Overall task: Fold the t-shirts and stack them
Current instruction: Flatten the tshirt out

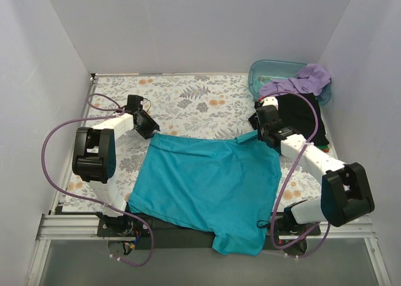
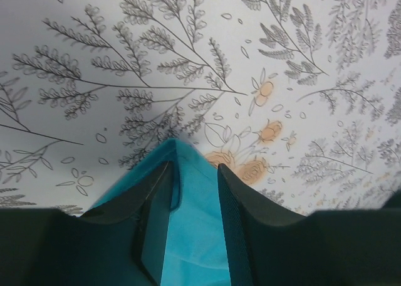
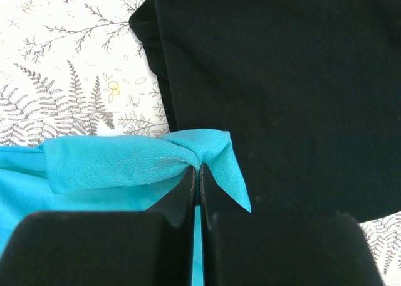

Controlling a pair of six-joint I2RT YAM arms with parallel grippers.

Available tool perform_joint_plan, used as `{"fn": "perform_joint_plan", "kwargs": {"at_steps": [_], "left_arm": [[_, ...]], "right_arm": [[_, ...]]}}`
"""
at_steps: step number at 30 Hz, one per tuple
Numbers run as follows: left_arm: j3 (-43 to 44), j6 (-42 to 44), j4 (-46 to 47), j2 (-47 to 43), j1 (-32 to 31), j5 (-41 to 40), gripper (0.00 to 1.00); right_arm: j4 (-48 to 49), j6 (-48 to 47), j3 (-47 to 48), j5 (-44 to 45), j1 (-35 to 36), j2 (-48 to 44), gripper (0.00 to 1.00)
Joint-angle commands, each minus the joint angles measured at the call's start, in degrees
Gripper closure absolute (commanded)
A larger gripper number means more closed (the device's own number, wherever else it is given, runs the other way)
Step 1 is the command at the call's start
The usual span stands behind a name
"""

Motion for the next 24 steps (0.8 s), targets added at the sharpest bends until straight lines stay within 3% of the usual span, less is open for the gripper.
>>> {"fn": "perform_joint_plan", "kwargs": {"at_steps": [1,2,5,8,13,18,24], "left_arm": [[2.7,2.4,-4.6,0.2,-0.3,-4.4,0.66],[2.7,2.5,-4.5,0.1,-0.4,-4.0,0.67],[2.3,3.9,-2.7,0.8,-0.5,-0.3,0.88],[2.4,4.2,-2.9,1.1,-0.5,0.2,1.00],[1.4,3.4,-2.7,-3.0,-0.5,-1.5,1.00],[0.4,2.6,-2.8,-18.4,-0.5,-3.6,1.00],[2.8,0.4,-7.4,-37.4,-0.3,-12.0,1.00]], "right_arm": [[1.7,0.8,-1.2,0.1,-0.5,-3.8,0.99],[1.6,0.8,-1.3,-0.1,-0.6,-4.0,0.99],[1.6,0.8,-1.4,0.0,-0.7,-4.3,0.99],[1.6,0.8,-1.5,0.0,-1.0,-4.2,0.99],[1.2,0.6,-1.3,0.0,-1.4,-5.6,0.99],[-1.7,0.0,1.5,-0.2,-1.5,-10.5,0.99],[-5.2,-1.8,7.1,-2.3,-1.6,-22.0,0.99]]}}
